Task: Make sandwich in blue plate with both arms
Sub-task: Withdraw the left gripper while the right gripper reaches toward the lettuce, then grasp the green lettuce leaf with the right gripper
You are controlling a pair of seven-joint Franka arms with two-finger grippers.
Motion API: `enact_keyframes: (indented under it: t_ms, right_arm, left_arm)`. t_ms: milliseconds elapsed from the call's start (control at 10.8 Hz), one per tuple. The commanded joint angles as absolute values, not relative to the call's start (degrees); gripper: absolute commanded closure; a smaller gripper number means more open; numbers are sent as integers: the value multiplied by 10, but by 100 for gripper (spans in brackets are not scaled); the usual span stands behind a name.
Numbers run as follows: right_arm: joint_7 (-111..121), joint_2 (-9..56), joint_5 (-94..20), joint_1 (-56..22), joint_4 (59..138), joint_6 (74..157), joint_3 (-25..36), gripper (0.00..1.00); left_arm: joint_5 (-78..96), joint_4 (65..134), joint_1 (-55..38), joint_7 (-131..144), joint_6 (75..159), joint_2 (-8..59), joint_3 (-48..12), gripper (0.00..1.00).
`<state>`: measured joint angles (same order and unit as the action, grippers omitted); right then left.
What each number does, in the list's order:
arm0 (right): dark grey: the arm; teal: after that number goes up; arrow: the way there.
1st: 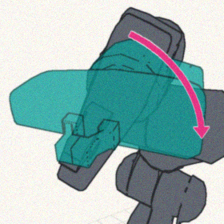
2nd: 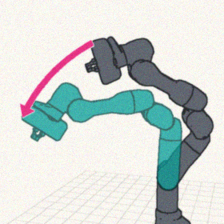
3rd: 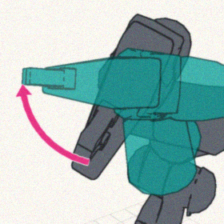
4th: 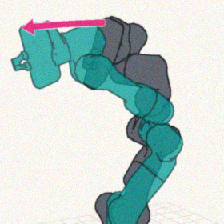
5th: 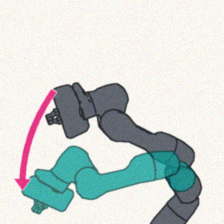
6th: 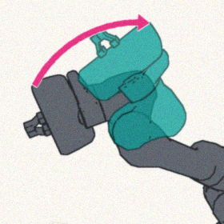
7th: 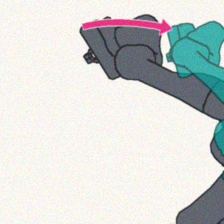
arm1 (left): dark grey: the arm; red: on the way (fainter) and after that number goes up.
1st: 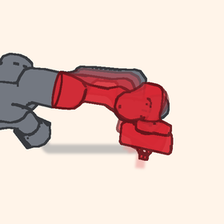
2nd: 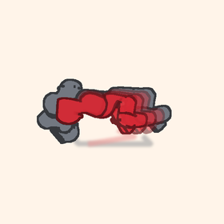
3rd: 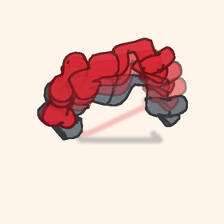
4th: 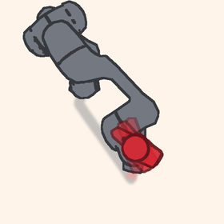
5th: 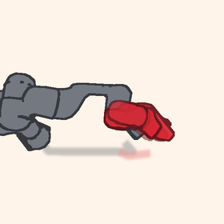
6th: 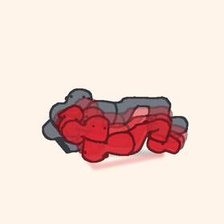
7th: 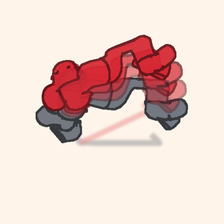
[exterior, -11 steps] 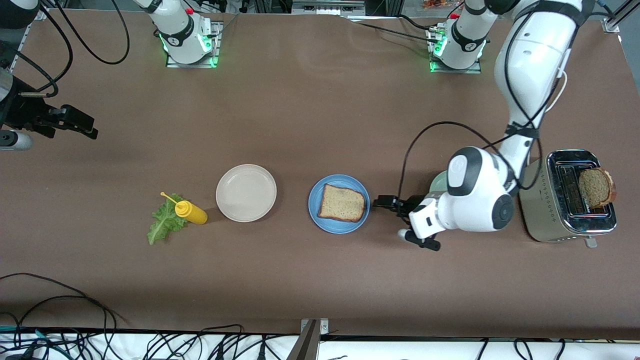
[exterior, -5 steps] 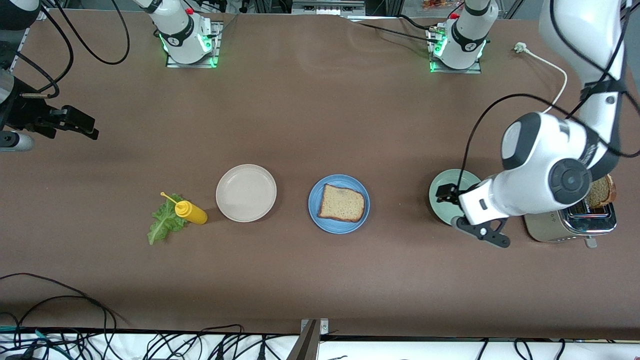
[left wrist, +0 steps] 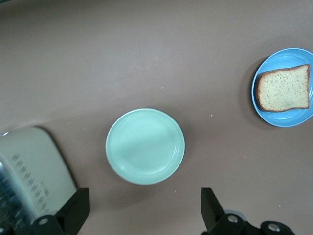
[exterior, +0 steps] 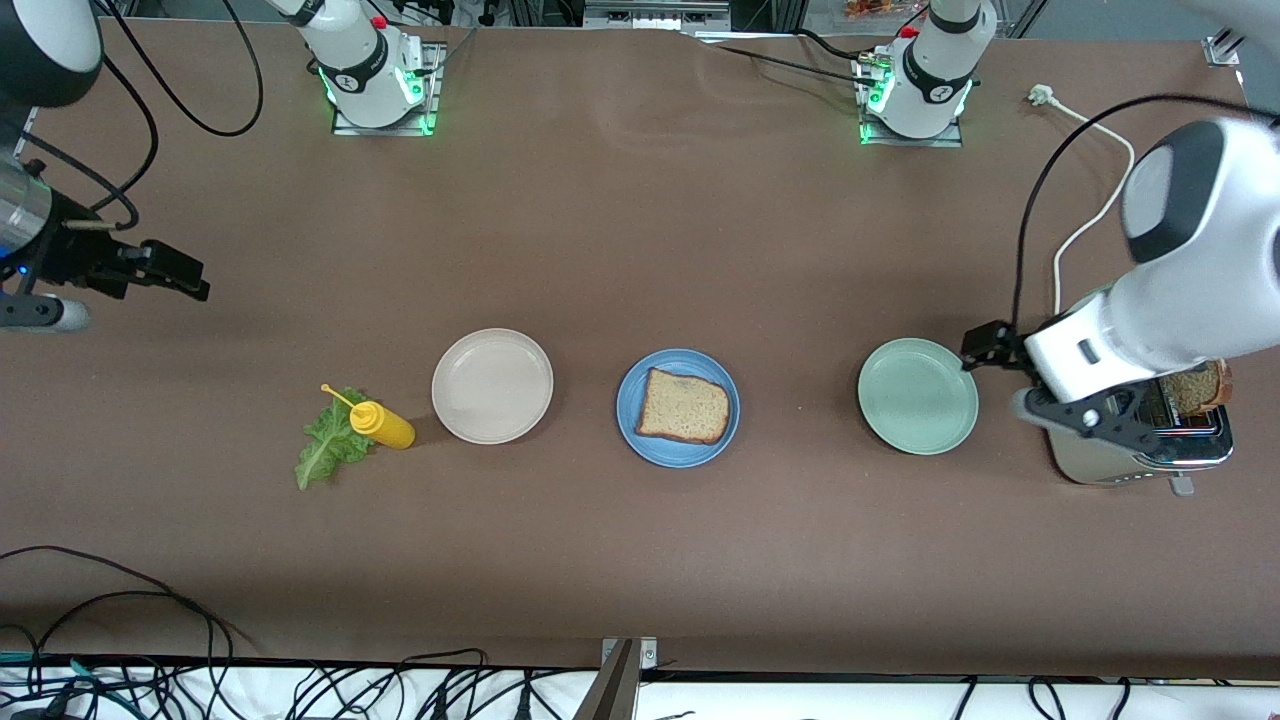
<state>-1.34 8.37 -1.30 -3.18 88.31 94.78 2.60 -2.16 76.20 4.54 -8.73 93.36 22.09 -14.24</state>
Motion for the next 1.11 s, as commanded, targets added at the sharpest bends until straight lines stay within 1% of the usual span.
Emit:
enact_keyframes:
  t_ms: [0,93,371,557,649,835,928,1020]
  right_arm:
    - [13,125,-18,-20,884,990,29,0]
    - [14,140,-18,-14,883,1007,29,0]
    - [22,207,-19,-14,883,1100,28,0]
    - [23,238,-19,-14,882,1140,27,0]
    - [29,252,-19,-14,881,1156,26,0]
    - [53,278,-42,-13,881,1195,27,0]
    - [68,290,-57,-12,881,1207,28,0]
    - [78,299,-57,-11,881,1222,28,0]
  left_arm:
    - [-38,789,41,-90,906,158,-125,0]
    - [-31,802,39,-97,906,144,-113,0]
    - [-28,866,-8,-98,918,67,-35,0]
    - [-19,951,-17,-98,925,-2,-34,0]
    - [-14,978,-17,-92,929,-22,-35,0]
    - [-13,997,-16,-98,923,-34,-45,0]
    - [-20,993,-13,-92,921,-35,-71,0]
    - [-18,989,-10,-87,922,-33,-74,0]
